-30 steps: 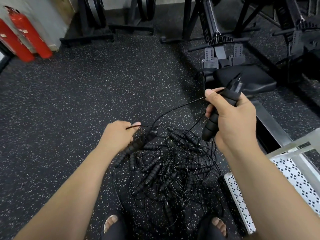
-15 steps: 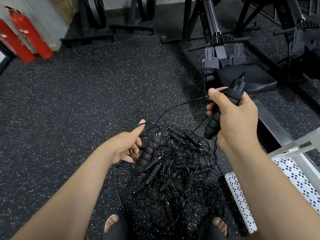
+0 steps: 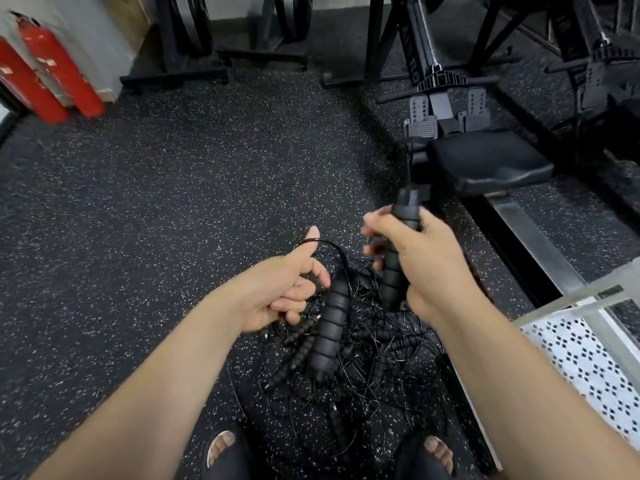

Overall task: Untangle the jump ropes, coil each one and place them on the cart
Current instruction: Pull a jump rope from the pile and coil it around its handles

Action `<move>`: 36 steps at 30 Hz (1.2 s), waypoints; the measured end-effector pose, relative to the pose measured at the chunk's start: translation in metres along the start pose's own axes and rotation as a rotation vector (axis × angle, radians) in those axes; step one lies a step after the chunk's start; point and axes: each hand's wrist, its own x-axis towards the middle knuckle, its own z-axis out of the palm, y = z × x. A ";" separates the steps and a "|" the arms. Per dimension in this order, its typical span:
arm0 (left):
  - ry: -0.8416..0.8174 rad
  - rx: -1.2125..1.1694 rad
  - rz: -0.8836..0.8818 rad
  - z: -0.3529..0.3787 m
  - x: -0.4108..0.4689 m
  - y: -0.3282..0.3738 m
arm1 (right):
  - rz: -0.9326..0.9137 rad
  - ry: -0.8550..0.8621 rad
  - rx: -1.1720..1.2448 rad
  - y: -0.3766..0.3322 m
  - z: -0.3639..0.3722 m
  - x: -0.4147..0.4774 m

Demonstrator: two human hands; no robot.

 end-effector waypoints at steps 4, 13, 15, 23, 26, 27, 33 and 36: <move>-0.078 0.024 0.008 0.000 -0.006 0.006 | 0.115 -0.151 -0.192 0.011 0.005 -0.002; -0.117 -0.067 0.028 -0.009 -0.018 0.014 | 0.303 -0.248 -0.255 0.007 0.003 -0.003; -0.116 -0.080 0.038 -0.009 -0.020 0.015 | 0.340 -0.267 -0.289 0.009 0.004 -0.004; 0.000 -0.220 0.052 -0.003 -0.019 0.016 | 0.527 -0.472 -0.147 0.007 0.011 -0.010; 0.083 -0.267 0.038 0.004 -0.016 0.017 | 0.535 -0.484 -0.068 0.006 0.016 -0.012; 0.107 -0.287 0.032 0.005 -0.015 0.017 | 0.542 -0.496 -0.043 0.005 0.016 -0.012; 0.189 -0.496 0.015 0.003 -0.007 0.014 | 0.524 -0.579 -0.028 0.004 0.017 -0.016; 0.227 -0.520 0.018 0.002 -0.004 0.013 | 0.481 -0.584 -0.100 0.004 0.018 -0.018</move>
